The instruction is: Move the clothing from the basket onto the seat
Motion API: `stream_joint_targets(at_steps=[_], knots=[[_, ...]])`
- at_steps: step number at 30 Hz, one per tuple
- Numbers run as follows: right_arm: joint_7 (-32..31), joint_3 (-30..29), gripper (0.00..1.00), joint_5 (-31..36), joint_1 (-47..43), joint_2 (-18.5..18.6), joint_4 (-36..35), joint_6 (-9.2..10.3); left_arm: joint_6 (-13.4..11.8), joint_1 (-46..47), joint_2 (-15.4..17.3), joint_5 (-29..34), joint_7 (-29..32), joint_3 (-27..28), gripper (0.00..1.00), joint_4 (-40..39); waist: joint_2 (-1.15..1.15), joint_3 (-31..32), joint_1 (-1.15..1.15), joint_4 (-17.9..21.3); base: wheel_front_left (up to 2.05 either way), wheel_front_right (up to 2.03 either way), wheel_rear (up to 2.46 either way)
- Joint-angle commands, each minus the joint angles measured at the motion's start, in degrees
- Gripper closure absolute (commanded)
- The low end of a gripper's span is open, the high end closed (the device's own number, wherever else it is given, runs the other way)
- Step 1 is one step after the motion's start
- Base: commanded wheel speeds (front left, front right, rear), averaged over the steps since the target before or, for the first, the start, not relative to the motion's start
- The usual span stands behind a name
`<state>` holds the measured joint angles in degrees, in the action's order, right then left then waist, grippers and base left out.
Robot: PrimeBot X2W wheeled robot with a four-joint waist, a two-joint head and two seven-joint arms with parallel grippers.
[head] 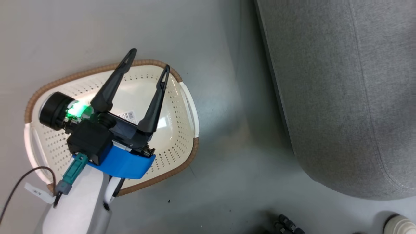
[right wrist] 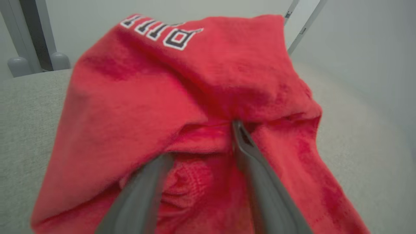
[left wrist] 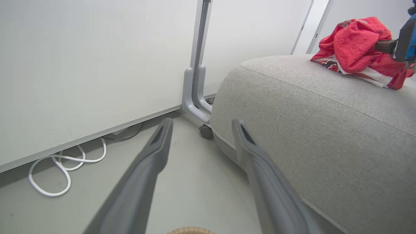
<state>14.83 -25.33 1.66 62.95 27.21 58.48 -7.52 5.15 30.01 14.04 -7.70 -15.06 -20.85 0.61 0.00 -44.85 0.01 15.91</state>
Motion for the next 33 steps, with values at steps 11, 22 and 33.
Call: stream_joint_targets(at_steps=[11, 22, 33], knots=[[0.38, -1.18, 0.0, 6.35, -8.99, -0.46, -5.38, 0.06, 1.13, -6.44, -6.74, -3.22, -0.17, 2.35, 0.0, 6.04, 0.0, 17.83, -0.01, -5.83, 0.0, 0.0, 0.0], [-0.39, 7.17, 0.0, 6.55, -25.71, -5.94, -12.99, 0.07, 1.45, -19.47, -10.53, -6.43, -0.17, 9.1, 0.0, 11.55, 0.0, 36.32, -0.01, -10.28, 0.0, 0.0, 0.0], [-3.91, 17.31, 0.0, 0.95, -45.83, -15.08, -30.24, 0.07, 1.03, -25.16, -11.01, -6.33, -0.17, 12.16, 0.0, 17.74, 0.0, 44.6, -0.01, -14.15, 0.0, 0.0, 0.0]])
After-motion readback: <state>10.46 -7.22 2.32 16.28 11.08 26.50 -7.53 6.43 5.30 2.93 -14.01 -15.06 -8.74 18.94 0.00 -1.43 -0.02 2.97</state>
